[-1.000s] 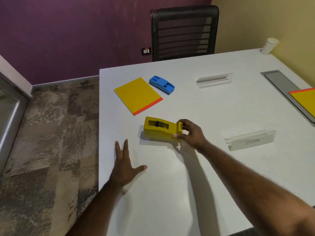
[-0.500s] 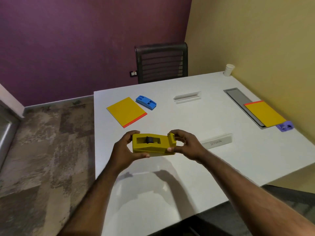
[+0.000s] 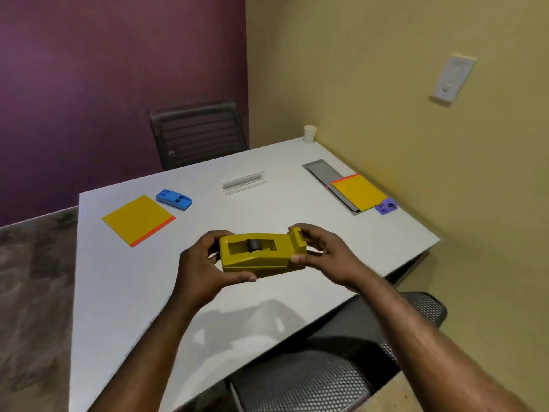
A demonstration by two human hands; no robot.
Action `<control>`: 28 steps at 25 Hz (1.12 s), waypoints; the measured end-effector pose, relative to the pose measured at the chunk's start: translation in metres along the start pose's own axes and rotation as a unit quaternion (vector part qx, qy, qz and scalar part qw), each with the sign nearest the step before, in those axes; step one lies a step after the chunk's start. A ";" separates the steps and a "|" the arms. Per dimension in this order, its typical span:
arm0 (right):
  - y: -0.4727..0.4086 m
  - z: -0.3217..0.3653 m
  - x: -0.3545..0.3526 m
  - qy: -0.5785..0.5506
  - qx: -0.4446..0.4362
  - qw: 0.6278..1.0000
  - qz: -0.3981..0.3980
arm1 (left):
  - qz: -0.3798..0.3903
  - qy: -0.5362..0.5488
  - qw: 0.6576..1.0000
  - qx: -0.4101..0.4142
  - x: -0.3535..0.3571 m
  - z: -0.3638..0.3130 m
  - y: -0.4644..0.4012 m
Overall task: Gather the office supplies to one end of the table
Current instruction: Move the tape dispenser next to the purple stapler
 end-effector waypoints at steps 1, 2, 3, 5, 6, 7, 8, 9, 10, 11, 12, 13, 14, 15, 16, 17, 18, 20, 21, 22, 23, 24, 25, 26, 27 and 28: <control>0.020 -0.003 -0.020 -0.002 -0.001 1.000 -0.008 | 0.003 -0.005 1.000 0.005 0.023 -0.013 -0.004; 0.042 -0.007 -0.041 0.001 -0.005 1.000 -0.017 | 0.006 -0.007 1.000 0.009 0.049 -0.027 -0.007; 0.063 -0.011 -0.061 0.004 -0.009 1.000 -0.023 | 0.007 -0.011 1.000 0.014 0.073 -0.039 -0.009; 0.108 -0.019 -0.102 0.008 -0.015 0.999 -0.038 | 0.016 -0.023 0.999 0.027 0.125 -0.065 -0.014; 0.129 -0.023 -0.120 0.008 -0.015 0.999 -0.047 | 0.023 -0.027 0.999 0.036 0.149 -0.077 -0.016; 0.149 -0.027 -0.138 0.010 -0.015 0.998 -0.057 | 0.030 -0.029 0.998 0.044 0.174 -0.088 -0.020; 0.168 -0.031 -0.154 0.009 -0.014 0.997 -0.069 | 0.038 -0.030 0.998 0.051 0.196 -0.099 -0.024; 0.189 -0.035 -0.171 0.005 -0.013 0.996 -0.084 | 0.048 -0.033 0.997 0.059 0.219 -0.110 -0.030; 0.206 -0.038 -0.187 0.003 -0.014 0.995 -0.098 | 0.058 -0.034 0.995 0.066 0.240 -0.120 -0.037; 0.221 -0.042 -0.201 0.000 -0.015 0.994 -0.110 | 0.069 -0.035 0.994 0.075 0.259 -0.129 -0.044; 0.235 -0.045 -0.216 0.000 -0.015 0.992 -0.123 | 0.081 -0.037 0.993 0.084 0.278 -0.137 -0.052; 0.247 -0.049 -0.230 -0.003 -0.015 0.991 -0.133 | 0.092 -0.037 0.991 0.092 0.295 -0.145 -0.059; 0.259 -0.052 -0.244 -0.006 -0.016 0.989 -0.144 | 0.103 -0.037 0.989 0.099 0.313 -0.152 -0.069; 0.267 -0.056 -0.256 -0.008 -0.018 0.988 -0.153 | 0.112 -0.035 0.987 0.105 0.328 -0.157 -0.077; 0.273 -0.059 -0.266 -0.010 -0.017 0.986 -0.163 | 0.118 -0.034 0.986 0.109 0.340 -0.160 -0.085; 0.279 -0.062 -0.277 -0.012 -0.017 0.984 -0.175 | 0.121 -0.034 0.986 0.113 0.352 -0.163 -0.093; 0.284 -0.066 -0.288 -0.015 -0.018 0.982 -0.188 | 0.124 -0.032 0.985 0.118 0.364 -0.164 -0.101; 0.290 -0.075 -0.309 -0.021 -0.010 0.979 -0.203 | 0.132 -0.030 0.983 0.121 0.387 -0.162 -0.120; 0.290 -0.080 -0.319 -0.024 -0.002 0.979 -0.204 | 0.134 -0.026 0.984 0.118 0.396 -0.160 -0.128; 0.288 -0.086 -0.330 -0.027 0.004 0.979 -0.202 | 0.135 -0.021 0.984 0.113 0.405 -0.157 -0.137; 0.285 -0.092 -0.340 -0.027 0.009 0.980 -0.198 | 0.135 -0.017 0.985 0.107 0.413 -0.153 -0.146; 0.279 -0.099 -0.352 -0.024 0.014 0.981 -0.192 | 0.131 -0.016 0.986 0.102 0.420 -0.148 -0.157; 0.272 -0.105 -0.363 -0.020 0.017 0.982 -0.187 | 0.128 -0.017 0.987 0.099 0.425 -0.143 -0.168; 0.264 -0.111 -0.373 -0.017 0.021 0.983 -0.180 | 0.126 -0.017 0.987 0.095 0.430 -0.139 -0.178; 0.255 -0.117 -0.382 -0.019 0.024 0.984 -0.174 | 0.124 -0.016 0.988 0.089 0.434 -0.133 -0.189; 0.246 -0.122 -0.391 -0.020 0.026 0.985 -0.169 | 0.121 -0.013 0.989 0.081 0.438 -0.127 -0.199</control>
Point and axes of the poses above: each hand's wrist, its own y-axis away from the middle knuckle, its own x-axis out of the palm, z = x × y, the point moved 6 cm from there along -y, towards the middle knuckle, and after that the axes turned 13 degrees about z, right-handed, at the moved point
